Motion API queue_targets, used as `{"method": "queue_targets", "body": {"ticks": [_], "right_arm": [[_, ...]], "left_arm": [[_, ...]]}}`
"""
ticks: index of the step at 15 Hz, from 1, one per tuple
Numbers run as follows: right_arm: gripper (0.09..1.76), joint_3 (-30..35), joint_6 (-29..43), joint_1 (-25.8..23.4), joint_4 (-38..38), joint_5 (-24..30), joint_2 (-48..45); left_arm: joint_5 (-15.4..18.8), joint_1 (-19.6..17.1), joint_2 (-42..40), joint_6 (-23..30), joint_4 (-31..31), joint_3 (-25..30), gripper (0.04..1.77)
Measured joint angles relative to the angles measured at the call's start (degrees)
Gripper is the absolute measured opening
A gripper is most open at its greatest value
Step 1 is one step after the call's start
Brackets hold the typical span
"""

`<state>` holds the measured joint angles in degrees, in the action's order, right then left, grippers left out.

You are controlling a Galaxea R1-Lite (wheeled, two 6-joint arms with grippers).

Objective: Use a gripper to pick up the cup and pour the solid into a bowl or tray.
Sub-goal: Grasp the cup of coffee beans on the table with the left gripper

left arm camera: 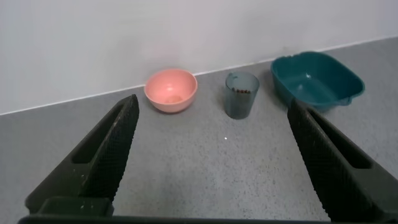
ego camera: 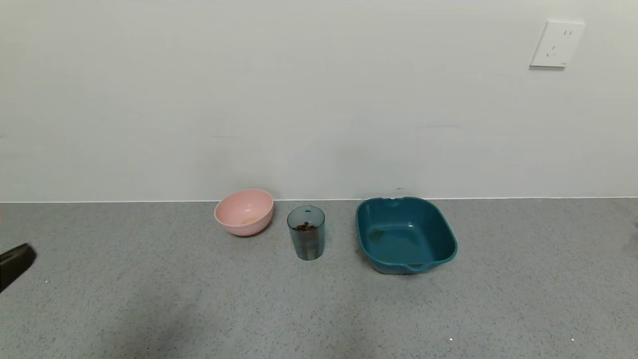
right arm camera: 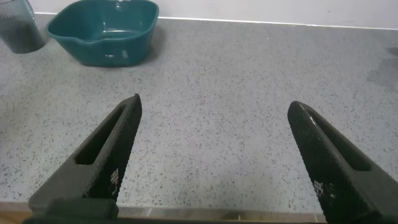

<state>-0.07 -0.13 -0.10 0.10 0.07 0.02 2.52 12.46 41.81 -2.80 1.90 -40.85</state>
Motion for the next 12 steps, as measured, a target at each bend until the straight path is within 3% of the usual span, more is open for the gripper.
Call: {"method": "queue_targets", "body": {"ticks": [5, 7, 10, 12], "right_arm": [[1.71, 0.0, 0.0, 0.0, 0.0, 0.0, 0.0], [1.71, 0.0, 0.0, 0.0, 0.0, 0.0, 0.0], [1.71, 0.0, 0.0, 0.0, 0.0, 0.0, 0.0], [1.71, 0.0, 0.0, 0.0, 0.0, 0.0, 0.0]], "left_arm": [[8.0, 0.5, 19.4, -0.5, -0.3, -5.7, 1.72], [9.2, 1.3, 26.2, -0.9, -0.4, -6.3, 1.72], [8.1, 3.9, 34.3, -1.5, -4.5, -4.8, 1.72], [4.5, 6.8, 39.1, -2.2, -9.4, -2.7, 1.72]]}}
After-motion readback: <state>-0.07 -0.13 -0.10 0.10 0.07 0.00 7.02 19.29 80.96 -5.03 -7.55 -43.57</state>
